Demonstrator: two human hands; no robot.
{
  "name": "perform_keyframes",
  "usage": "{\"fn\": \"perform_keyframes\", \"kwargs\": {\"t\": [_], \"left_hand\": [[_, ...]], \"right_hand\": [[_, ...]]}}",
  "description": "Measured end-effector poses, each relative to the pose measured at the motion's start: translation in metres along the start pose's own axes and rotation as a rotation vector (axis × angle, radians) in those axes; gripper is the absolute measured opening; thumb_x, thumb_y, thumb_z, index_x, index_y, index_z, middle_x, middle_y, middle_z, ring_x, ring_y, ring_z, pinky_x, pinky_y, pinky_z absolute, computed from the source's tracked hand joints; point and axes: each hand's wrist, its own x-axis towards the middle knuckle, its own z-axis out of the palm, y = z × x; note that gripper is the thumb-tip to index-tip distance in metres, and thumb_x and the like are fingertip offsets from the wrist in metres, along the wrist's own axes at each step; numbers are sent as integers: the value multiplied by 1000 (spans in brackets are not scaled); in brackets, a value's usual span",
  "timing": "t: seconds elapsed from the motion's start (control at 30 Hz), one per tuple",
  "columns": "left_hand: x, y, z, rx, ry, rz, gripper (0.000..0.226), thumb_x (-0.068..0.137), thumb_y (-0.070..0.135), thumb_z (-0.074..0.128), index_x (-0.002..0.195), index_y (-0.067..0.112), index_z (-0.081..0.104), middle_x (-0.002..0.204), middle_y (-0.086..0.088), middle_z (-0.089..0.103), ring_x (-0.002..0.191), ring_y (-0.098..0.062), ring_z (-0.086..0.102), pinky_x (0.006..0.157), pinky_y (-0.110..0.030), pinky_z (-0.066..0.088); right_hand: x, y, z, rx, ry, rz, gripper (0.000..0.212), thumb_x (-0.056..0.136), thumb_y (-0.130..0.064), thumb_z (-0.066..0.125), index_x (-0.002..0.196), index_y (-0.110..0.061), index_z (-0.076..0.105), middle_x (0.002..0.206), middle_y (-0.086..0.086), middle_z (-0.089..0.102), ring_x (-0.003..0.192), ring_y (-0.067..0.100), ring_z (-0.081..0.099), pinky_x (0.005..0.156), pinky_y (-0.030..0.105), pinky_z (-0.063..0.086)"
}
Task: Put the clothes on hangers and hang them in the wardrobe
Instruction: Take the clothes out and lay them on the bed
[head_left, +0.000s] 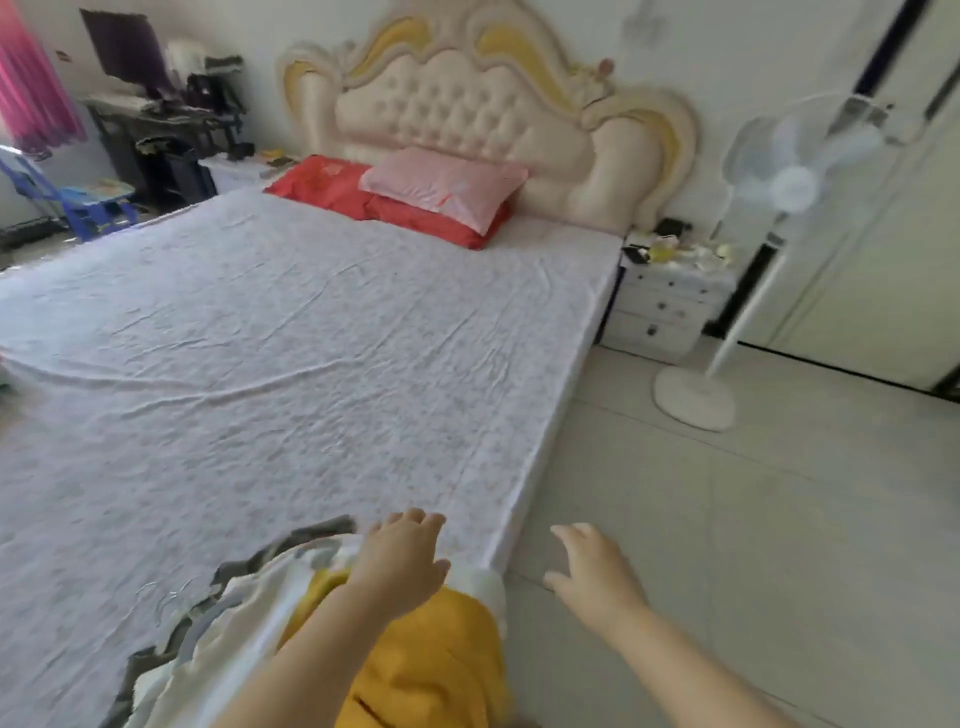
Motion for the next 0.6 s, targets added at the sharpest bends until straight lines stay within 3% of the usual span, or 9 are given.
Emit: {"fn": "perform_keyframes", "kwargs": {"t": [0.3, 0.6], "left_hand": [[-22, 271, 28, 139, -60, 626, 56, 90, 42, 46, 142, 27, 29, 144, 3, 35, 132, -20, 33, 105, -34, 28], [-175, 546, 103, 224, -105, 1169, 53, 93, 41, 43, 142, 26, 28, 142, 3, 36, 129, -18, 35, 106, -34, 27]], "right_hand": [[-222, 188, -53, 64, 270, 564, 52, 90, -34, 52, 138, -21, 36, 135, 2, 42, 124, 21, 40, 98, 28, 37], [-501, 323, -73, 158, 539, 995, 55, 92, -34, 52, 142, -21, 31, 139, 0, 37, 124, 19, 38, 99, 28, 37]]}}
